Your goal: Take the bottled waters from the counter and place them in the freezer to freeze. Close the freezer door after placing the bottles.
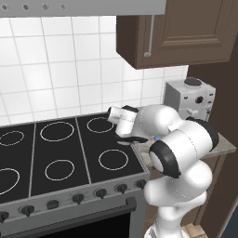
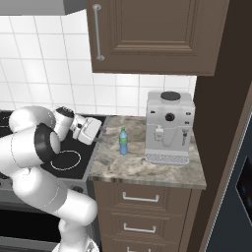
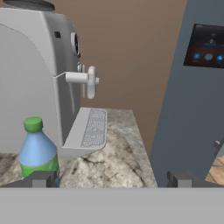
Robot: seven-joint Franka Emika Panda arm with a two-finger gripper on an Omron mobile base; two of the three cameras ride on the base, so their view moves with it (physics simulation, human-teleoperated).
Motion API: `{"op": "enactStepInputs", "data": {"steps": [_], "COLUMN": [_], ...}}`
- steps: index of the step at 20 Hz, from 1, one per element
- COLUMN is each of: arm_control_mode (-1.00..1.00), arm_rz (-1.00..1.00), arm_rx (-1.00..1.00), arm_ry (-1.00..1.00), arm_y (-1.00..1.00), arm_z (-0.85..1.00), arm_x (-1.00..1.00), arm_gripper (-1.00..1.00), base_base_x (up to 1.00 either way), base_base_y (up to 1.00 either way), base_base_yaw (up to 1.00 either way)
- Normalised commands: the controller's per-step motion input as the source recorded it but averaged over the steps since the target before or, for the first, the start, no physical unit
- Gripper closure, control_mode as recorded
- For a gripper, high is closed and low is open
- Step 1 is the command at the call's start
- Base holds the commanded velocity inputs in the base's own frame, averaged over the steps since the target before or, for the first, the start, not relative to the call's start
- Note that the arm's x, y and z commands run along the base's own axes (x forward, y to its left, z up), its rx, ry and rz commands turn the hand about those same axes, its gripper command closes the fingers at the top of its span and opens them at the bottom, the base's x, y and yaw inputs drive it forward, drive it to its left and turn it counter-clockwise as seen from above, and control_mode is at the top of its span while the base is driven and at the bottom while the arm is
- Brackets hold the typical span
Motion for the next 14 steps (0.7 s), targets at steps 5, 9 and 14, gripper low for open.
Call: {"op": "enactStepInputs", "data": {"steps": [5,9,14], "arm_control_mode": [-1.00,-1.00,-1.00], "arm_rz": [0.00,0.00,0.00], "arm_rx": [0.00,-0.01,0.00], "arm_ry": [0.00,0.00,0.00], "arm_y": [-0.17,-0.17,-0.19], "arm_z": [-0.27,-0.32,-0.21], "arm_x": [0.17,0.30,0.41], "arm_gripper": [-1.00,-1.00,-1.00], "base_base_x": [0.00,0.00,0.00], "base_base_y": [0.00,0.00,0.00], "base_base_yaw": [0.00,0.00,0.00]}}
